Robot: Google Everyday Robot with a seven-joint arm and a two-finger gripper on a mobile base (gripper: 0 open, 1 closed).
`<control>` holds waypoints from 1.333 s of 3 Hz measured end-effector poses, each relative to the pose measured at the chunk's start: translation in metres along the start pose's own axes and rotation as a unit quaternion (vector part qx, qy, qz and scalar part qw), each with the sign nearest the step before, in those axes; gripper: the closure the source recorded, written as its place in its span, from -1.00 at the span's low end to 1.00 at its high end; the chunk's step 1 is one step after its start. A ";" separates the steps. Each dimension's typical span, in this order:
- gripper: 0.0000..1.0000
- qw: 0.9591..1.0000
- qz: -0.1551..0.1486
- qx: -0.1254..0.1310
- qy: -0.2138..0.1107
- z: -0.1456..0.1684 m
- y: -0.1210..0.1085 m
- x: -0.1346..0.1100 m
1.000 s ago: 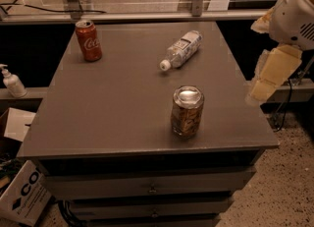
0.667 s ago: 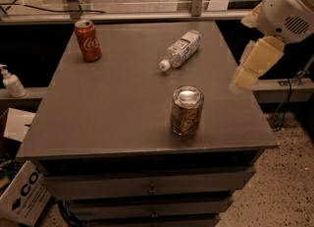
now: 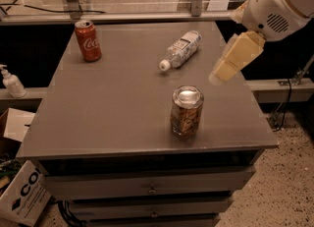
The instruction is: Move coke can near blue plastic bottle
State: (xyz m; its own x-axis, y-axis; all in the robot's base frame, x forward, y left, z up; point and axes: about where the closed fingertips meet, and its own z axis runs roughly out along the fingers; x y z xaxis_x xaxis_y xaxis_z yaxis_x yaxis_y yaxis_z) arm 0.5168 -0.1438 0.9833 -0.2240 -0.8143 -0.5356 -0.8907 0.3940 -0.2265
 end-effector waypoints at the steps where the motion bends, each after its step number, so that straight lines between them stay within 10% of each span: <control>1: -1.00 1.000 0.016 0.002 0.002 0.014 -0.005 -0.013; 4: -1.00 0.989 0.018 -0.007 -0.145 0.086 -0.045 -0.108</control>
Offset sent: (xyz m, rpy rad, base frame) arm 0.0888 0.0828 -0.0034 0.2902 -0.1057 0.0702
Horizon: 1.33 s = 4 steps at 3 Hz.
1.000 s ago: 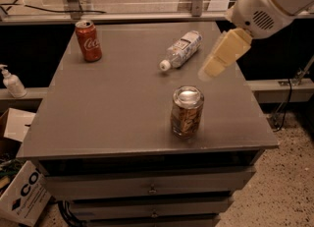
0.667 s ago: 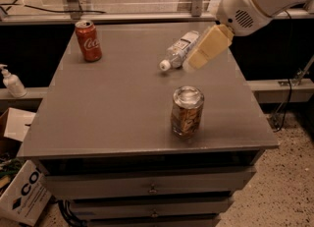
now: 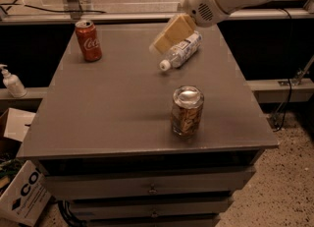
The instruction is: Move coke can near blue plastic bottle
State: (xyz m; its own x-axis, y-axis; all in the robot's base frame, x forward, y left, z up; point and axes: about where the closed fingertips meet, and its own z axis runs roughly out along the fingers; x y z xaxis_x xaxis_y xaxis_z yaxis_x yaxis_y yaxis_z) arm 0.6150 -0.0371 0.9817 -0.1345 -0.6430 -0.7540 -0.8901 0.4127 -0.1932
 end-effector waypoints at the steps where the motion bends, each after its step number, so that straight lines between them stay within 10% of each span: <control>1: -1.00 0.999 -0.002 -0.003 -0.033 -0.024 0.013 -0.049; 2: -1.00 0.998 -0.011 -0.016 -0.058 -0.065 0.035 -0.100; 4: -1.00 0.998 -0.018 -0.013 -0.053 -0.062 0.036 -0.099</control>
Offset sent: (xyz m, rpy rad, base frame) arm -0.0791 0.0498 0.1725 0.1403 -0.0476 0.0978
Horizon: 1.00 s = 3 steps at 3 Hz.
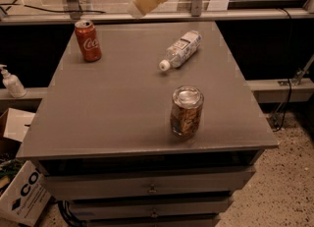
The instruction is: Move coke can near blue plastic bottle
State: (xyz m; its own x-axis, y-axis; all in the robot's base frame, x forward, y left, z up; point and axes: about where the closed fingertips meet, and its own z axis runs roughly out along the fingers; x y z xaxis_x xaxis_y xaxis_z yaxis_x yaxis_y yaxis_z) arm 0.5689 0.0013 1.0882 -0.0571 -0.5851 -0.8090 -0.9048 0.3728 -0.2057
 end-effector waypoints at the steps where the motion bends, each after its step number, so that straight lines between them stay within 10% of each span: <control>1: -1.00 0.999 -0.025 0.011 0.033 0.023 0.000 0.026; 3: -1.00 0.995 -0.027 0.028 0.087 0.094 -0.016 0.092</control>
Offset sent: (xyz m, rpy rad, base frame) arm 0.0550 -0.0053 -0.1536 -0.2677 -0.0100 -0.0512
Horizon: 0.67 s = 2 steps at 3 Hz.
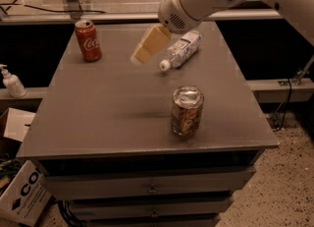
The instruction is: Move coke can near blue plastic bottle
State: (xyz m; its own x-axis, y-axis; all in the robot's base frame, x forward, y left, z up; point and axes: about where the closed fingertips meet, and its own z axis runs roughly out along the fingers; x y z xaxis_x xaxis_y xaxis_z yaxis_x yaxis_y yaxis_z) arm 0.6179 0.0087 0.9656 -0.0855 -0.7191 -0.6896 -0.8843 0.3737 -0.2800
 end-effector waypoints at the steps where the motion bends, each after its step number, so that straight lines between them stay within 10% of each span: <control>1: -1.00 0.999 0.034 0.001 0.005 0.079 -0.002 -0.005; 2: -1.00 0.999 0.033 0.002 -0.001 0.080 -0.003 -0.007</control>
Offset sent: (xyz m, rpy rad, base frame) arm 0.0631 0.0801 -0.0751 0.0387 0.0650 -0.0754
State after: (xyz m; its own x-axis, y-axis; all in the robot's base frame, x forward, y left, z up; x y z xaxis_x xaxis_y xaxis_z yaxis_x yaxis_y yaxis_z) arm 0.6577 0.0597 0.9180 -0.1438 -0.6917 -0.7077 -0.8748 0.4232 -0.2359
